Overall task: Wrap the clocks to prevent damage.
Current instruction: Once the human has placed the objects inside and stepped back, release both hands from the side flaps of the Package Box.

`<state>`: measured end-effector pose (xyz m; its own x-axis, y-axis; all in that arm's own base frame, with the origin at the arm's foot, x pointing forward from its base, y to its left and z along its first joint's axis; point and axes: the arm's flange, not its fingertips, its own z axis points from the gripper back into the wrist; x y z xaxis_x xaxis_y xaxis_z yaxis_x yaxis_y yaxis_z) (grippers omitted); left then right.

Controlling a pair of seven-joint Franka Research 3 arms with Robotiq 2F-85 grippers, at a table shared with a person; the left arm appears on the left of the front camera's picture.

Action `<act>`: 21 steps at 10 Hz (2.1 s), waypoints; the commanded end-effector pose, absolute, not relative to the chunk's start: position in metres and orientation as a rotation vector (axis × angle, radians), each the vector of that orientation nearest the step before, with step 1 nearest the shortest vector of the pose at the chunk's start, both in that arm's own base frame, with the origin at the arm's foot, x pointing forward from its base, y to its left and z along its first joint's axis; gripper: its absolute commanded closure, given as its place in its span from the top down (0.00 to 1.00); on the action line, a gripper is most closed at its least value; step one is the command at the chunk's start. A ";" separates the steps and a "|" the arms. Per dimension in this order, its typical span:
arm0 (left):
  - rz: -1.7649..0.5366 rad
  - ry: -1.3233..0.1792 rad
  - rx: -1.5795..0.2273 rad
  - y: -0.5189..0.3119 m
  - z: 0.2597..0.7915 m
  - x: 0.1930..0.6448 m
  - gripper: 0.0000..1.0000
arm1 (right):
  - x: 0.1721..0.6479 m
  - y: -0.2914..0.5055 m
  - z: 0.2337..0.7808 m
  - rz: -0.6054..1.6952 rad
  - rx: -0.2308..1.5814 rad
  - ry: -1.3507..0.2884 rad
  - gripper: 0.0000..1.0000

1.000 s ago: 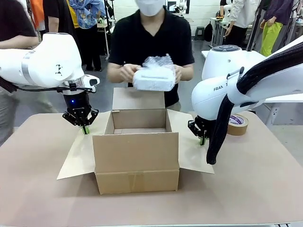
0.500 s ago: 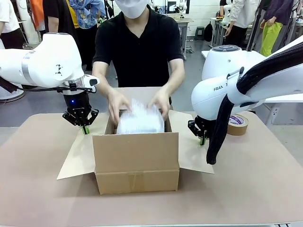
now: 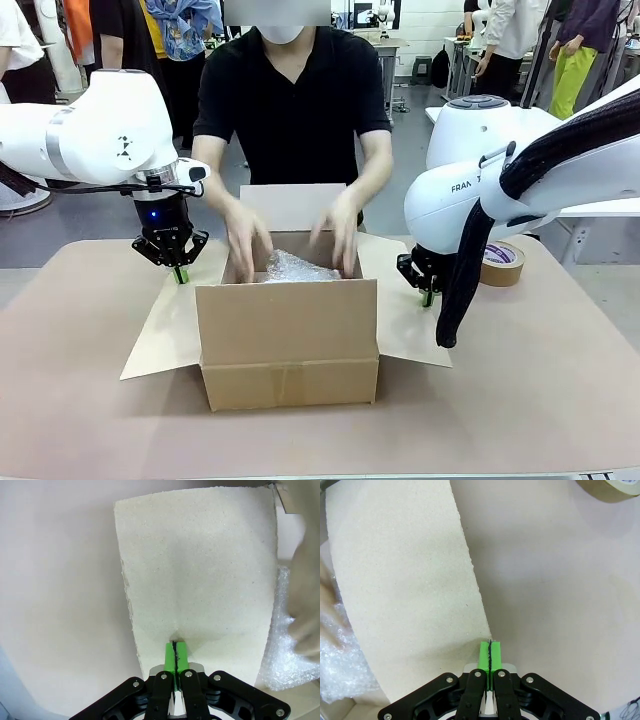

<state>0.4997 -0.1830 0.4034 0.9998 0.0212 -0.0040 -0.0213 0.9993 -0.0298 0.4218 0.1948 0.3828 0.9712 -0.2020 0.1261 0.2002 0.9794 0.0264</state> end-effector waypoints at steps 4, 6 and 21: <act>0.024 0.003 -0.023 -0.183 0.403 0.499 0.00 | 0.421 0.196 0.381 -0.203 0.010 -0.128 0.01; -0.173 -0.001 -0.085 -0.181 0.425 0.506 0.00 | 0.428 0.193 0.399 -0.074 0.030 -0.130 0.01; -1.530 0.002 -0.035 -0.064 0.546 0.417 0.00 | 0.373 0.055 0.532 1.336 0.005 0.001 0.01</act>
